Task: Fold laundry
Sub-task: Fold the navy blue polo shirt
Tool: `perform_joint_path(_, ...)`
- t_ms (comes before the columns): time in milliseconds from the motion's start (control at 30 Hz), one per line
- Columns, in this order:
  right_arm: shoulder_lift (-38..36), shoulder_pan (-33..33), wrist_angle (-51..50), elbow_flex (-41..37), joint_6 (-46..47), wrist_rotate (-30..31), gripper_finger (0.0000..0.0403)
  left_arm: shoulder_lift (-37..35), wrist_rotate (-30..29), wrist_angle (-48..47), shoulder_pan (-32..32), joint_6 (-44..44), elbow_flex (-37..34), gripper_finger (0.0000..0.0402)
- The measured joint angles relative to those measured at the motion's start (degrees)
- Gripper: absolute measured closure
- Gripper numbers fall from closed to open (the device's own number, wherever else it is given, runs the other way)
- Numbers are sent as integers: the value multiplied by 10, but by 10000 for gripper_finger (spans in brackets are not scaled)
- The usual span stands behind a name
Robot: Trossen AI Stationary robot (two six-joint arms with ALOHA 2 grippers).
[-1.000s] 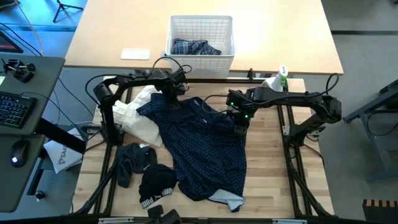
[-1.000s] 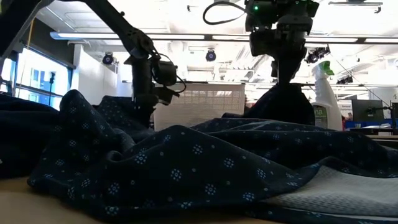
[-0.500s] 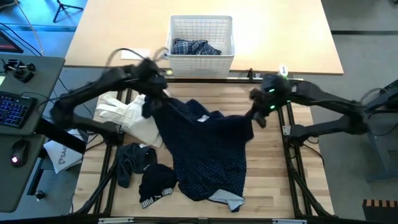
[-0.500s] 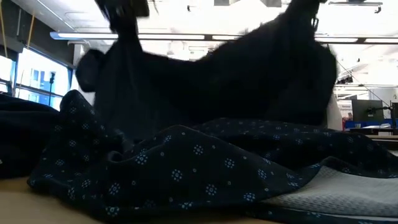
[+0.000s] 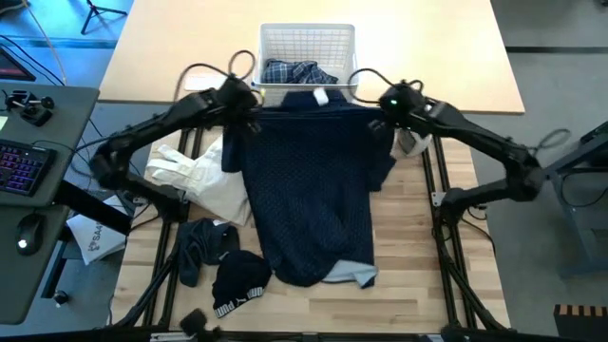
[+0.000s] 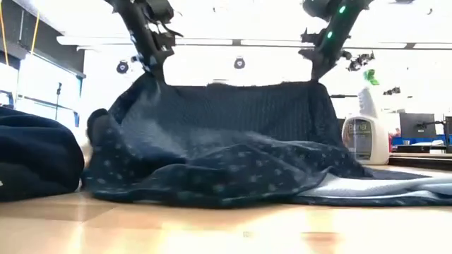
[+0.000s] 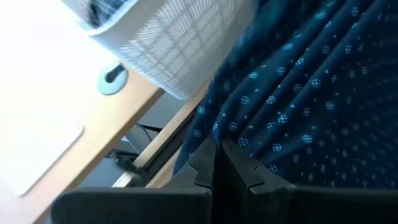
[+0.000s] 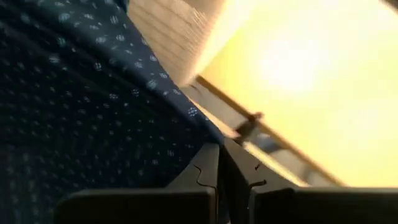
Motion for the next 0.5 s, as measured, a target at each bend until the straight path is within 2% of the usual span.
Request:
perform_joint_path(167, 80, -33, 21, -1, -40, 63, 365, 78, 7, 16, 13, -22, 2, 368)
perform_joint_path(333, 103, -59, 15, -1, 41, 63, 294, 114, -46, 10, 28, -61, 2, 304)
perform_joint_path(400, 93, -60, 13, -1, 51, 45, 271, 112, -48, 9, 31, -73, 2, 282)
perform_joint_path(500, 72, -50, 2, -1, 22, -41, 248, 90, -26, -14, 27, -70, 2, 256)
